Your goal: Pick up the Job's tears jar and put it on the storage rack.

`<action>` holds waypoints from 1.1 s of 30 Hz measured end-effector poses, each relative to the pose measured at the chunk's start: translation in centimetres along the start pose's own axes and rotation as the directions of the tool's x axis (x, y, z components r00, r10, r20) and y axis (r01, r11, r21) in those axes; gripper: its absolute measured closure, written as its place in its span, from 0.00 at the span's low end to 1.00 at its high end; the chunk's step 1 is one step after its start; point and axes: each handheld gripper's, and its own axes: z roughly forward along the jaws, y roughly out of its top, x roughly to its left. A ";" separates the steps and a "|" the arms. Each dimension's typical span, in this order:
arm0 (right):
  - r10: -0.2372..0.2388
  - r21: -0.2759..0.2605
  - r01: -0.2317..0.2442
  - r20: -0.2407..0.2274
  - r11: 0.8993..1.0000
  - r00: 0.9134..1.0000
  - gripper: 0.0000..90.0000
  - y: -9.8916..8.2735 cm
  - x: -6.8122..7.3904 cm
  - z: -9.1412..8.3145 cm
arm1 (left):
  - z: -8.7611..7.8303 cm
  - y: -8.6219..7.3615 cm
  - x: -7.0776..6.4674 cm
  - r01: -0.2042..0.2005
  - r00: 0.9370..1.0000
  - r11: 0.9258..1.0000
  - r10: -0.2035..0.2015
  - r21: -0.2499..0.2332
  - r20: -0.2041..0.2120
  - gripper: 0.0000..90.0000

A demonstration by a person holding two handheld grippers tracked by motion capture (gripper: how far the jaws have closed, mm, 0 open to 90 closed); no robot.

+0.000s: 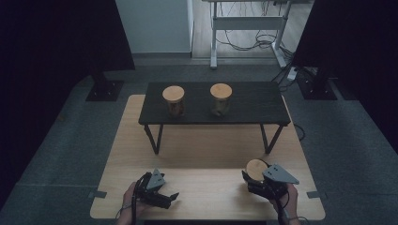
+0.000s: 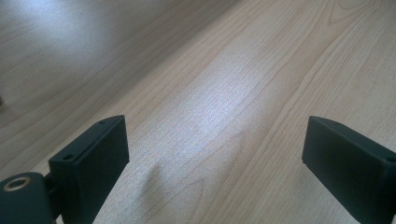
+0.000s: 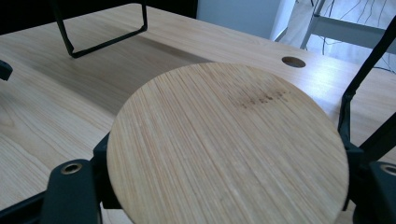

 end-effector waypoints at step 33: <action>-0.032 -0.029 0.032 0.007 0.999 0.999 0.27 3.4 -0.3 -0.3 | 0.2 0.0 -0.2 -0.004 1.000 1.000 0.004 0.007 0.003 0.08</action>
